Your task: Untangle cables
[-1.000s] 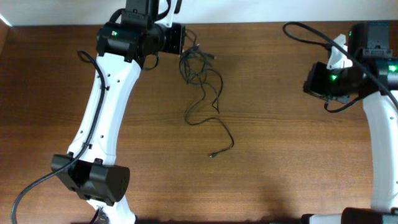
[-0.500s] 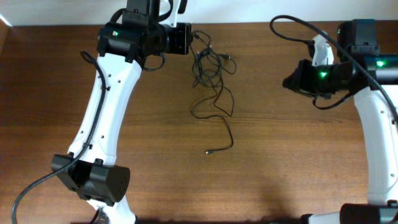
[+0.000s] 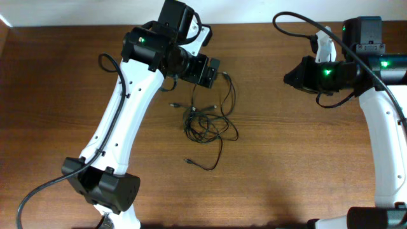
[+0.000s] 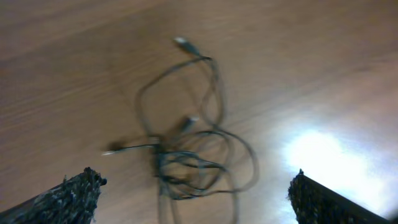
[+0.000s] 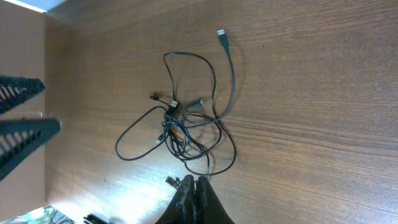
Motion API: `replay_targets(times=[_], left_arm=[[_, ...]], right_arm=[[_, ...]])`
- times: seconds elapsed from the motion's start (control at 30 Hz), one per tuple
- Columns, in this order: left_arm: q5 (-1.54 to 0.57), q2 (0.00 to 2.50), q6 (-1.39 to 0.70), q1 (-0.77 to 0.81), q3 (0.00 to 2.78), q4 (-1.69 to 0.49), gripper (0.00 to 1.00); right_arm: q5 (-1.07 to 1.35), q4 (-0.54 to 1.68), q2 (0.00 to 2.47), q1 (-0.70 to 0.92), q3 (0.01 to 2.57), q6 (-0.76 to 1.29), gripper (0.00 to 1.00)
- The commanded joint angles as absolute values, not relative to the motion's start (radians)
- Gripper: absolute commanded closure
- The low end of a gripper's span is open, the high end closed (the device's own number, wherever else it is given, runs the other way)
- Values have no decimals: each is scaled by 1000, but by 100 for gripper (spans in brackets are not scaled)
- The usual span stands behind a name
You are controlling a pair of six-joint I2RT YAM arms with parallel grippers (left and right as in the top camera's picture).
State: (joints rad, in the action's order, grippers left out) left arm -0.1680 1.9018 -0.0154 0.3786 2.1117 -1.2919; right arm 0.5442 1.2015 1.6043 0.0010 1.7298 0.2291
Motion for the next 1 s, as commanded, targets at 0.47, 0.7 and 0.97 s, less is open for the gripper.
replay_targets(times=[0.47,0.7,0.97], left_arm=[[-240,2263,531,378,2123,-1368,54],[-148,2374,533,376,2123,-1415,58],[-150,2439,581,378,2076,-1411,62]], right_arm=[[538,1199,1610,6,1737,224,95],[519,1200,1610,6,1737,224,96],[517,1200,1610,6,1737,224,96]])
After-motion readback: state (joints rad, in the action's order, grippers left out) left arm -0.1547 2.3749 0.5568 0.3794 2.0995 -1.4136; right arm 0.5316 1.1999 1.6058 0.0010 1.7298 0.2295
